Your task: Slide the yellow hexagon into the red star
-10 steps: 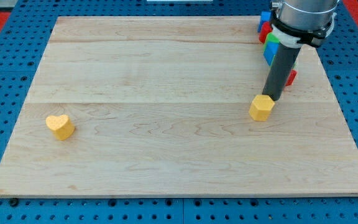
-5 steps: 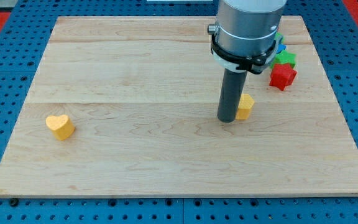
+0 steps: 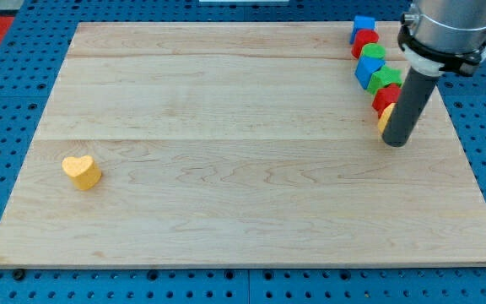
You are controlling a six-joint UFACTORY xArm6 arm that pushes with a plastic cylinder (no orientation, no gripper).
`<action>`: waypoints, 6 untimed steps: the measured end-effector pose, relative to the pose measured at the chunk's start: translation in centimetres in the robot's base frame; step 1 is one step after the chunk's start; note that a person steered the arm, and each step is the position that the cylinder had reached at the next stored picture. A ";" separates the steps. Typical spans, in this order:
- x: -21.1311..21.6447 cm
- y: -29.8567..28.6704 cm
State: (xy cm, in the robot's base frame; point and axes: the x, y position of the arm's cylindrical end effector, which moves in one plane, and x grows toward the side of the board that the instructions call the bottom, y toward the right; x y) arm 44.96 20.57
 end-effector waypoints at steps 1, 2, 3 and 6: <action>0.0 0.6; 0.0 0.6; 3.8 2.2; -2.0 13.3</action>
